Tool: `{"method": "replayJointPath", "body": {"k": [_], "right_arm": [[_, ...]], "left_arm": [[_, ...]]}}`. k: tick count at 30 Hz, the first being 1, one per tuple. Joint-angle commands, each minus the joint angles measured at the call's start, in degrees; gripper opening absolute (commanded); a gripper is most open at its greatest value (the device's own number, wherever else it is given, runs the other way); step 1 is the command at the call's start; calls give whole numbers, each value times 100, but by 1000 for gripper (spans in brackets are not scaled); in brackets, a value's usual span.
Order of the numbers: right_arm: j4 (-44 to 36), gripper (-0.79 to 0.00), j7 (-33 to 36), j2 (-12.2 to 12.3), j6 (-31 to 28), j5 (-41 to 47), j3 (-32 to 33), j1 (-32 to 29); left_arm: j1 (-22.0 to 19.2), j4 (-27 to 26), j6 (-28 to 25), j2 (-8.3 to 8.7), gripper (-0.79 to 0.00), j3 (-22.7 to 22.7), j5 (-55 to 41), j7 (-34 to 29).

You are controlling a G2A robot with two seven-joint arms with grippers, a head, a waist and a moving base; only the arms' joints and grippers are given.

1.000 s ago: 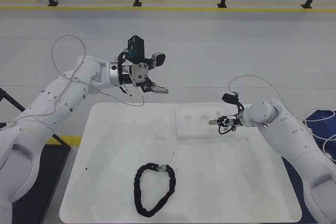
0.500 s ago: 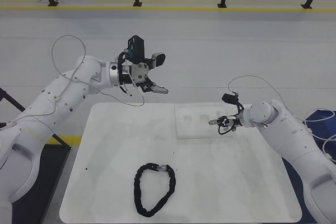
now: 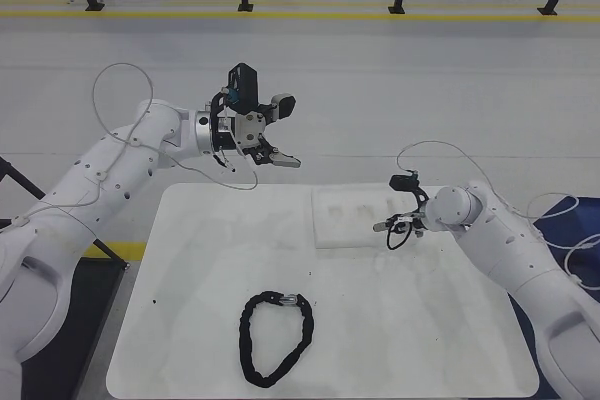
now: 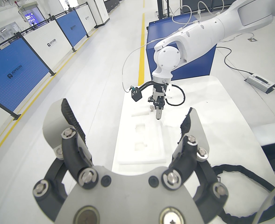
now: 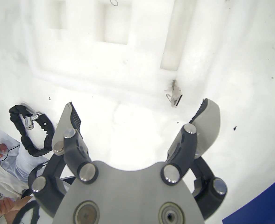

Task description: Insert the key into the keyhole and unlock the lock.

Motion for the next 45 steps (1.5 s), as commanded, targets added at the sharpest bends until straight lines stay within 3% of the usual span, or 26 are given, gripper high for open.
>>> {"method": "replayJointPath", "body": {"k": [1,3,5,7,14,17,24,31,34,36,45], "right_arm": [[38,-139,-3,-26,24,-99,-15,13],[74,-249,3,-57,59,-160,-20,21],[117,-283,29,-88,94,-253,-38,37],[177,-397,48,-120,169,-371,-62,60],[417,-440,28,-244,297,-554,-75,103],[551,-517,-18,-305,310,-593,-74,109],[890,-554,-25,-474,327,-643,-92,136],[1282,-643,-117,-647,321,-668,-85,188],[1460,-699,-125,-717,295,-659,-75,205],[1573,-785,-130,-762,258,-645,-63,222],[1838,-785,-21,-840,43,-626,81,426]], "left_arm": [[0,0,0,0,0,0,0,0],[0,0,0,0,0,0,0,0],[0,0,0,0,0,0,0,0],[0,0,0,0,0,0,0,0],[0,0,0,0,0,0,0,0],[0,0,0,0,0,0,0,0],[0,0,0,0,0,0,0,0],[0,0,0,0,0,0,0,0],[0,0,0,0,0,0,0,0],[0,0,0,0,0,0,0,0],[0,0,0,0,0,0,0,0]]}}
